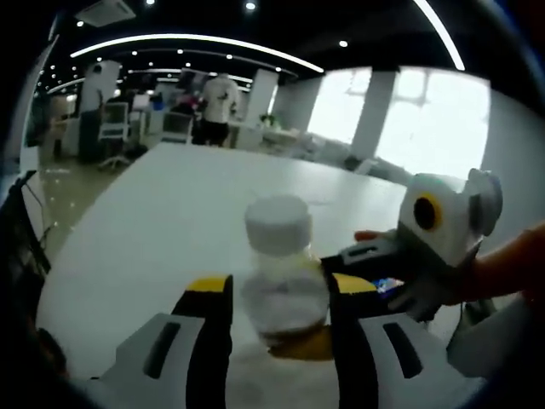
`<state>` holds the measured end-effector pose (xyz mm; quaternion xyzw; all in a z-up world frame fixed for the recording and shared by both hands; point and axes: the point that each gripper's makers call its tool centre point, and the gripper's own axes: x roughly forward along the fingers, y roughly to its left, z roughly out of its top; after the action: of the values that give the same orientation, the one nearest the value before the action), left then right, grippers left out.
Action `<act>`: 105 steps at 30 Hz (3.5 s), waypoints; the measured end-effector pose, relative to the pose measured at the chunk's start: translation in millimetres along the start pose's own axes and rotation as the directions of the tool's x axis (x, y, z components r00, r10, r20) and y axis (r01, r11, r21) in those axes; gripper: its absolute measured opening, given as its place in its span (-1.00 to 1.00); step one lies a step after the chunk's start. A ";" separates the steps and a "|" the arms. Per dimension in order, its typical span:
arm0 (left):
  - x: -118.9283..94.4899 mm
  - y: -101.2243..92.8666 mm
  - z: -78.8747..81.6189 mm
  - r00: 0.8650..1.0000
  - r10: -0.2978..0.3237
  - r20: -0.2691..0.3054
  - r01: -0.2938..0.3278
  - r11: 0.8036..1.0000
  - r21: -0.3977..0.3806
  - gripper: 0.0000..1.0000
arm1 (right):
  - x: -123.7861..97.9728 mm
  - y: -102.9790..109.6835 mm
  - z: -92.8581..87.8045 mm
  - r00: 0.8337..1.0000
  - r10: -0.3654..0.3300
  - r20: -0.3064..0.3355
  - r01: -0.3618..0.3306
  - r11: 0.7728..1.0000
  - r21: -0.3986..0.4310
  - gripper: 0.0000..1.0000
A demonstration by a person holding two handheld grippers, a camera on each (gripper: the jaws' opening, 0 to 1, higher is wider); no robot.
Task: Arrange the tabletop items into an orderly group along one side of the table until the central work area is clear of visible clutter.
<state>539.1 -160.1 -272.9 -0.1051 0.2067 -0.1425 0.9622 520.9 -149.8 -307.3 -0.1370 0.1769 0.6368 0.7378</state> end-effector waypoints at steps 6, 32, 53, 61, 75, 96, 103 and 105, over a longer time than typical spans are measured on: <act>1.0 -0.8 -1.8 1.000 -0.006 -0.022 0.008 0.999 0.049 -0.26 | -1.1 0.2 -2.2 1.000 -0.004 -0.004 0.004 1.000 -0.001 -0.27; -15.6 -18.1 21.9 0.980 -0.191 -0.063 0.199 0.969 0.149 -0.29 | -26.0 11.1 20.5 0.996 0.080 0.045 -0.076 0.994 -0.072 -0.22; -42.3 -49.9 45.4 0.902 -0.430 -0.033 0.430 0.890 0.154 -0.29 | -61.2 27.0 37.0 0.931 0.345 0.119 -0.354 0.933 0.061 0.06; -58.5 -76.0 50.5 0.824 -0.566 -0.042 0.563 0.807 0.177 -0.29 | -72.5 56.6 49.0 0.842 0.522 0.137 -0.531 0.847 0.030 -0.05; -70.2 -73.1 69.8 0.772 -0.635 0.030 0.625 0.768 0.141 -0.30 | -63.6 63.4 71.2 0.803 0.558 0.211 -0.581 0.811 0.067 -0.21; -53.0 -47.8 67.5 0.755 -0.644 -0.122 0.645 0.695 0.318 -0.27 | -32.2 31.7 70.8 0.889 0.436 0.139 -0.401 0.889 -0.222 -0.27; -36.5 -27.3 68.5 0.773 -0.619 -0.142 0.627 0.710 0.321 -0.28 | -10.6 10.1 69.3 0.917 0.377 0.134 -0.330 0.902 -0.279 -0.26; -31.1 -21.2 67.7 0.777 -0.612 -0.146 0.622 0.715 0.318 -0.28 | -3.8 4.3 67.2 0.926 0.356 0.124 -0.307 0.904 -0.298 -0.26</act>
<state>535.9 -160.4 -195.5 0.0064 0.1459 -0.4908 0.8589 522.0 -123.8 -245.0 -0.1486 0.0422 0.7810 0.6051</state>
